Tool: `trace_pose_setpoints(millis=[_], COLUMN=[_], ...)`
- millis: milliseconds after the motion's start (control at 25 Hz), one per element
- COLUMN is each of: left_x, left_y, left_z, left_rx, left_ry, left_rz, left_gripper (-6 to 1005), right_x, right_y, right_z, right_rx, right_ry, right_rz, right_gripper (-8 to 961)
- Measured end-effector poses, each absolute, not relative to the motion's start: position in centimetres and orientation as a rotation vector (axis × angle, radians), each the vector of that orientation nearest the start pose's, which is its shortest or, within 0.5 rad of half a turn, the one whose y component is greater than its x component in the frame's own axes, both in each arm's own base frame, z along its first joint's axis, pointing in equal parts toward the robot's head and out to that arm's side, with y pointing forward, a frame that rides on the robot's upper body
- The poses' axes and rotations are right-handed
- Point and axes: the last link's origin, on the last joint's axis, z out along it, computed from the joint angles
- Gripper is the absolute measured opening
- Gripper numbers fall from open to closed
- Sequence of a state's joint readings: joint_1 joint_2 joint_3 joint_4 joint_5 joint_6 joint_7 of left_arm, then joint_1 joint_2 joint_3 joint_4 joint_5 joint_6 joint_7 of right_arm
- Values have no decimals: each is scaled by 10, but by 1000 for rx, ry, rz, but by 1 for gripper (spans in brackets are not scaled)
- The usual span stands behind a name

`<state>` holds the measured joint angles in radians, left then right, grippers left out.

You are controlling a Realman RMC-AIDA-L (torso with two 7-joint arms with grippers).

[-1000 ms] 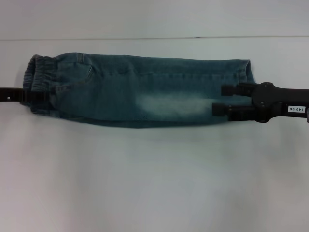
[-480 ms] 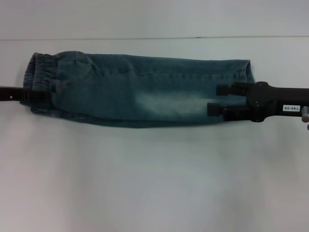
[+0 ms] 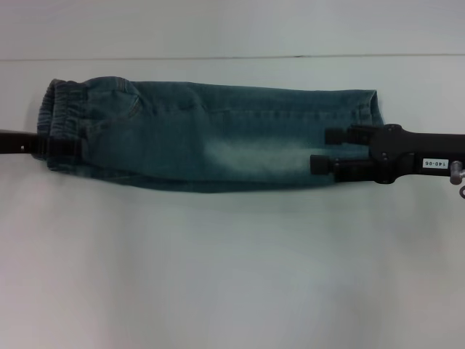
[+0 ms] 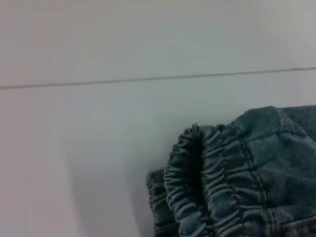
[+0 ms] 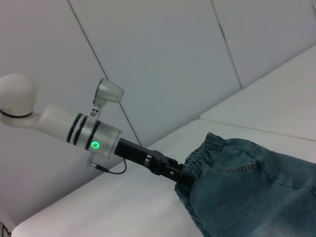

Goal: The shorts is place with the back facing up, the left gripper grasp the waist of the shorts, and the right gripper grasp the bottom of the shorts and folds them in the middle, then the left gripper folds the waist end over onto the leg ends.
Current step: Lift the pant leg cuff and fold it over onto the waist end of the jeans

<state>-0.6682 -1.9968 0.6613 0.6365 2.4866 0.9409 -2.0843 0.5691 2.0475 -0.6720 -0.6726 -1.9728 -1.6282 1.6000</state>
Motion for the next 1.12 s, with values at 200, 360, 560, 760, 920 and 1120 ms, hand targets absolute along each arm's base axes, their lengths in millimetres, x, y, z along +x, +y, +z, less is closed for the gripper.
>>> trace_pose_setpoints(millis=[200, 360, 560, 760, 920, 1120], left_x=[-330, -329, -326, -324, -323, -321], left_y=[407, 405, 404, 403, 401, 399], left_z=[45, 43, 42, 44, 46, 47], left_rx=[-2115, -2141, -2151, -2164, -2174, -2190], left_ry=[-1191, -1182, -1179, -1171, -1169, -1169], left_rz=[-39, -28, -34, -36, -38, -37], left_gripper=[765, 605, 555, 505, 458, 381], right_x=[247, 247, 246, 245, 245, 245], right_y=[340, 340, 342, 342, 343, 343], right_z=[16, 16, 16, 13, 13, 12], right_rx=[-2724, -2722, -2723, -2732, -2737, -2738], right_ry=[848, 849, 842, 839, 836, 835], right_rz=[809, 807, 802, 787, 783, 783], right_gripper=[948, 947, 947, 948, 948, 948])
